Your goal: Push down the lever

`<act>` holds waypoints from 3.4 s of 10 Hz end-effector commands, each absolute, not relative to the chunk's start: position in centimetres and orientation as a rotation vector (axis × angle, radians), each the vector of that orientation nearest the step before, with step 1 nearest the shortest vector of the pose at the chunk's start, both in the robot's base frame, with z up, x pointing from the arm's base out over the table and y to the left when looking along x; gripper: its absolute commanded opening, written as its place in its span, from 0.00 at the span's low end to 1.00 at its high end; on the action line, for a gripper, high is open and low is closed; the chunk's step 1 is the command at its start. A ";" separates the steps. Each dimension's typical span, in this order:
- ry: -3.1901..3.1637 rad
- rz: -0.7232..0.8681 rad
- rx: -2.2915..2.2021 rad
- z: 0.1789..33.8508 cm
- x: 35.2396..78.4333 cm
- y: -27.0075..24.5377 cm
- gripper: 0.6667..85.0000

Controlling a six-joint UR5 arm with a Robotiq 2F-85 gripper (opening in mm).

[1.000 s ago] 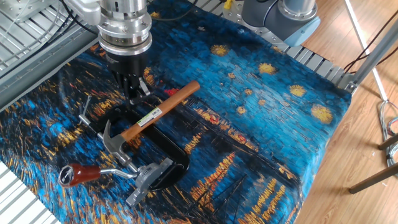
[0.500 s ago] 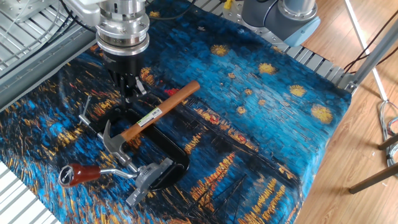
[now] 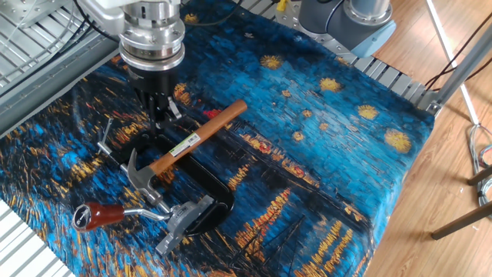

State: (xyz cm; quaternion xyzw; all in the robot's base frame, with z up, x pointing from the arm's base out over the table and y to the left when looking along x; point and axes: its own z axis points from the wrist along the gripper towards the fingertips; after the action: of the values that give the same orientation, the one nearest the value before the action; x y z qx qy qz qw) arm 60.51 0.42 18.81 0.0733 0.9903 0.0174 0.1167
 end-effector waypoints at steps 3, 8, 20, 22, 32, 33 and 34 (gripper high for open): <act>2.851 0.109 0.176 19.5 62.0 2.0 0.01; 2.674 0.149 0.112 19.4 66.9 3.5 0.04; 2.531 0.086 -0.054 18.2 70.9 4.3 0.41; 2.530 0.086 -0.065 17.8 70.9 4.4 0.42; 2.501 0.075 -0.043 16.2 70.9 5.1 0.48; 2.503 0.064 -0.038 16.1 70.8 4.9 0.48; 2.513 0.053 -0.037 15.9 70.7 4.7 0.48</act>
State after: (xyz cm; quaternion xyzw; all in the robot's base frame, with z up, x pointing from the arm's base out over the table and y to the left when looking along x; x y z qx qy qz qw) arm 70.81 4.88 16.16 -0.0238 0.9502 0.0201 0.3102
